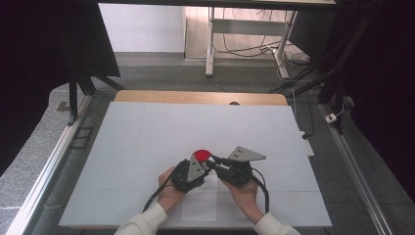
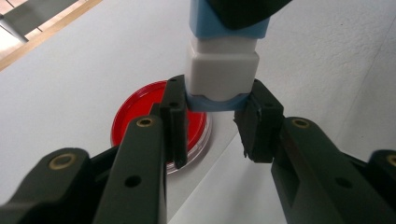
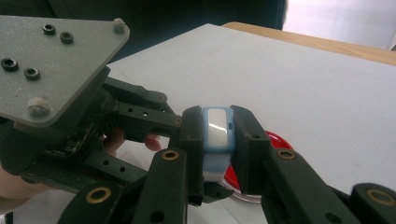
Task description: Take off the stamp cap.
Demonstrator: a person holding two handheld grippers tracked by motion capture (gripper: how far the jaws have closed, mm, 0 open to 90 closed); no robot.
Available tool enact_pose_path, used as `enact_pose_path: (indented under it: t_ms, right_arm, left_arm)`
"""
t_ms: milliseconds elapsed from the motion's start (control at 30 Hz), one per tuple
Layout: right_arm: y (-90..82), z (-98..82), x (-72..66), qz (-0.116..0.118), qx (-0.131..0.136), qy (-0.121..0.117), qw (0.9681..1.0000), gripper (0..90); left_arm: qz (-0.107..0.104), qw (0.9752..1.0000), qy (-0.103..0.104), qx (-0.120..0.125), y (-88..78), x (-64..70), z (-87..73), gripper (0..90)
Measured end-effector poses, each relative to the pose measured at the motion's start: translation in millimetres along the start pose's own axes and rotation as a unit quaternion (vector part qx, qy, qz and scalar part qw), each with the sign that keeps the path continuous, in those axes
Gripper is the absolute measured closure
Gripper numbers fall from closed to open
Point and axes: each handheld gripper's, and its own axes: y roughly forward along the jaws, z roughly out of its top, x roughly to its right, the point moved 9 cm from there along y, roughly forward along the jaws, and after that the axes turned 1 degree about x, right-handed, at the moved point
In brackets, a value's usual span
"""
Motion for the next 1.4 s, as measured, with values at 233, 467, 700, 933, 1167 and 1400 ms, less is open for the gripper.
enact_pose_path:
  t_ms: [233, 467, 700, 933, 1167, 1400]
  right_arm:
    - [-1.0, 0.4, -0.2, -0.003, 0.001, -0.001, 1.0000, 74.9]
    - [-0.7, -0.7, -0.9, -0.004, -0.003, -0.003, 1.0000, 74.8]
    - [0.4, -1.8, -1.4, -0.003, -0.012, -0.011, 0.9999, 74.9]
    - [1.1, -3.1, -1.2, -0.002, -0.017, -0.008, 0.9998, 74.8]
    - [-0.8, -1.0, -0.7, -0.002, -0.006, 0.002, 1.0000, 74.8]
    - [-0.9, -1.7, -0.2, 0.000, -0.016, 0.000, 0.9999, 74.8]
  left_arm:
    - [-0.004, 0.9999, -0.009, 0.003, -0.6, -0.5, 0.1, 65.8]
    - [-0.012, 0.9998, -0.014, 0.001, 0.0, 0.8, -1.0, 65.9]
    - [-0.005, 0.9999, 0.009, -0.009, 1.2, 1.3, -3.2, 66.0]
    - [-0.009, 0.9999, 0.008, -0.008, 1.2, 0.8, -3.9, 66.0]
    - [-0.019, 0.9997, -0.011, 0.004, -0.3, -0.2, -2.6, 66.0]
    - [-0.018, 0.9998, 0.003, -0.001, 0.4, 1.3, -3.8, 66.0]
